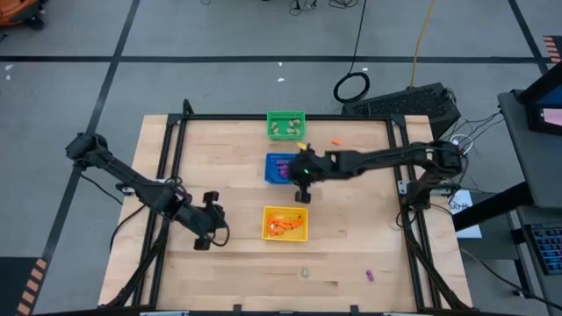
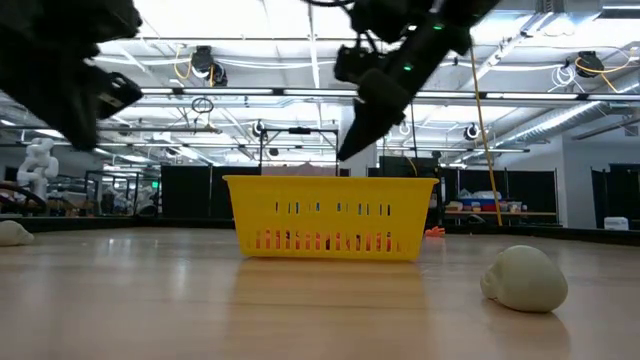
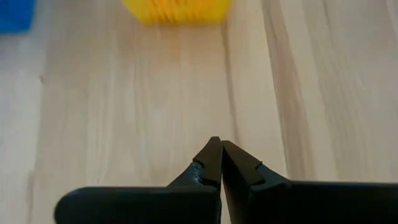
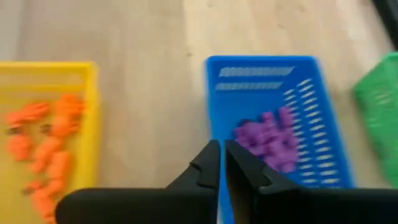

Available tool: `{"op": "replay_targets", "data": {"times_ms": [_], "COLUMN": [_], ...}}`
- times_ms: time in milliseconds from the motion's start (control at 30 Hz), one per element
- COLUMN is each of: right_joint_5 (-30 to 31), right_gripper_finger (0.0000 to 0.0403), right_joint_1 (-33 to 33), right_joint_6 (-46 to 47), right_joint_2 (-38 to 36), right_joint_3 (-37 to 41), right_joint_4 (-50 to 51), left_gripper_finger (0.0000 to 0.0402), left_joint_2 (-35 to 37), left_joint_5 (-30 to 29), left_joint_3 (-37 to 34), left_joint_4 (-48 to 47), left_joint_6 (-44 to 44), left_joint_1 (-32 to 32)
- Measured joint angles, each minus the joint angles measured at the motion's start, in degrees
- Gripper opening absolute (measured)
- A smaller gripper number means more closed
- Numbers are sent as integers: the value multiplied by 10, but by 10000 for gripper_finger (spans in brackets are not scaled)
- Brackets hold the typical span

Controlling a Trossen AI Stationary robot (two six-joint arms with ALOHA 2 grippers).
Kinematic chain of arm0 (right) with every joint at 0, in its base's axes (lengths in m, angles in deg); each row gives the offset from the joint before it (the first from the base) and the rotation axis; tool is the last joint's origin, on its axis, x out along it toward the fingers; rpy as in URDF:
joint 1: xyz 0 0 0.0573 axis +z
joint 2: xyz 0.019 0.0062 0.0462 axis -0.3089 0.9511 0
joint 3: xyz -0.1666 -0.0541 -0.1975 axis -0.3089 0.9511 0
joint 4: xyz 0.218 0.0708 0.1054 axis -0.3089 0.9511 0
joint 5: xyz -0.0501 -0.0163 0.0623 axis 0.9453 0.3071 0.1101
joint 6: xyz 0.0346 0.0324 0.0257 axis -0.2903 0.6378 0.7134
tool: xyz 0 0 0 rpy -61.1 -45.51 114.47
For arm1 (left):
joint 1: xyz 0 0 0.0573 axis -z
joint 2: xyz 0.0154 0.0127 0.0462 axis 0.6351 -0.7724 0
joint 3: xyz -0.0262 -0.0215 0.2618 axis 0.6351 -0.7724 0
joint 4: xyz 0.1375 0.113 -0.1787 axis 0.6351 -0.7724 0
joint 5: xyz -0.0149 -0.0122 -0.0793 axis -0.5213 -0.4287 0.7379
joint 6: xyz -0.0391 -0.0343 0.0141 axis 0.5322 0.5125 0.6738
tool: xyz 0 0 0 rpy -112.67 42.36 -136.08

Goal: Sort Halloween decoration
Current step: Put the white skull toy into the green bin

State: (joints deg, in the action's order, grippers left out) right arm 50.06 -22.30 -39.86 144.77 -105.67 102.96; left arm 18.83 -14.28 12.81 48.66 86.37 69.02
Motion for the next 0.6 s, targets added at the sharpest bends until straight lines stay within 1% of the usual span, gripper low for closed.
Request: {"op": "replay_targets", "data": {"times_ms": [133, 233, 300, 433, 533, 600], "right_joint_5": [6, 34, 59, 104, 128, 141], "right_gripper_finger": [3, 3, 2, 1, 1, 1], "right_joint_1": [43, 80, 106, 156, 186, 200], "right_joint_6": [32, 61, 74, 85, 85, 86], "right_joint_2": [-42, -70, -89, -118, -136, -144], "right_joint_3": [95, 137, 149, 152, 152, 152], "right_joint_4": [-95, -115, -113, -91, -92, -92], "left_gripper_finger": [10, 19, 32, 79, 123, 152], "left_joint_2": [-3, -6, -18, -56, -91, -117], "left_joint_5": [28, 61, 83, 101, 102, 91], "left_joint_3": [29, 31, 31, 31, 31, 31], "left_joint_4": [-117, -168, -179, -176, -177, -177], "left_joint_6": [-4, 1, 1, -20, -70, -111], "left_joint_1": [13, 19, 24, 36, 43, 45]}}
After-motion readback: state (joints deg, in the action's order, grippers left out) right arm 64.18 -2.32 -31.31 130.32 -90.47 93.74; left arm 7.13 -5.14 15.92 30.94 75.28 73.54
